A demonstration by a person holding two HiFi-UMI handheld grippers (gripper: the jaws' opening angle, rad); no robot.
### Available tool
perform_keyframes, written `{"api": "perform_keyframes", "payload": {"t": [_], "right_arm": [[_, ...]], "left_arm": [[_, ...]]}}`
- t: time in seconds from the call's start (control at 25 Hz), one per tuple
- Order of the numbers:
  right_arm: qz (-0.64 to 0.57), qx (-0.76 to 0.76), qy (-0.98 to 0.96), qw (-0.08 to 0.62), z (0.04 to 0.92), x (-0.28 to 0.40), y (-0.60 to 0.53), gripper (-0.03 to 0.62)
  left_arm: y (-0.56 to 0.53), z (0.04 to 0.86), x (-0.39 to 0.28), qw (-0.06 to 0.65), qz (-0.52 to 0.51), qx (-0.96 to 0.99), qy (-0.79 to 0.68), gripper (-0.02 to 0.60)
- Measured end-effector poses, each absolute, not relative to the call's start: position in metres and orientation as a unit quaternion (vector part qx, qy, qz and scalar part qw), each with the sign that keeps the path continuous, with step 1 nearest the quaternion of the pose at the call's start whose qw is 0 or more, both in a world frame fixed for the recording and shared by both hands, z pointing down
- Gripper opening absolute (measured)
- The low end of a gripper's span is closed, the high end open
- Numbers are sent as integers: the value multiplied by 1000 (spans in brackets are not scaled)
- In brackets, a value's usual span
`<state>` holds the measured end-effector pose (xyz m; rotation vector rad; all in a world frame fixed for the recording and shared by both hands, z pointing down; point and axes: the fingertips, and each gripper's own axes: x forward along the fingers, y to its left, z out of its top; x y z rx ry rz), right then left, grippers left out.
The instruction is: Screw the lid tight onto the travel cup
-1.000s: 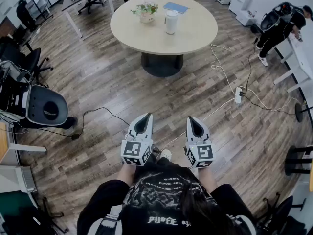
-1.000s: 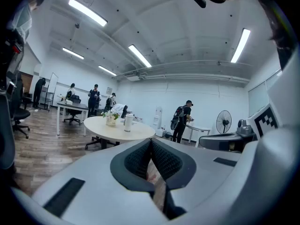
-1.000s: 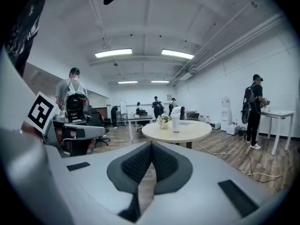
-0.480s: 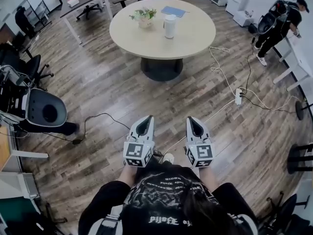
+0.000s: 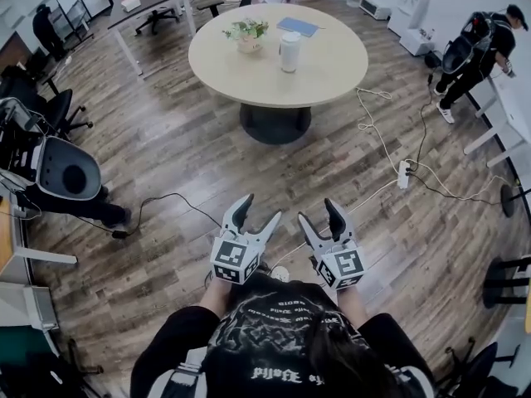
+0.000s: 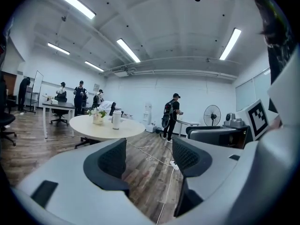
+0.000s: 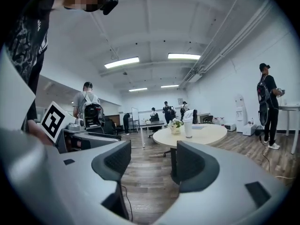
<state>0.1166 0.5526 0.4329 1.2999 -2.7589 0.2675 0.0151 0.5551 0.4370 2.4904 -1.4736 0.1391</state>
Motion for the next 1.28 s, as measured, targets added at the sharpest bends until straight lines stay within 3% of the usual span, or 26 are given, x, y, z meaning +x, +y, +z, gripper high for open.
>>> {"api": "perform_keyframes", "payload": {"t": [0.12, 0.56, 0.72, 1.28], "right_arm": [[81, 419, -903, 51, 434, 124, 550, 314], [112, 436, -892, 37, 444, 153, 529, 316], [105, 452, -885, 48, 451, 150, 501, 316], [98, 503, -856, 71, 453, 83, 321, 316]], "left_arm": [[556, 437, 27, 132, 35, 856, -499, 322], [542, 462, 63, 198, 48, 875, -439, 337], [511, 468, 60, 183, 55, 880, -434, 336], [306, 454, -39, 143, 36, 882, -448, 336]]}}
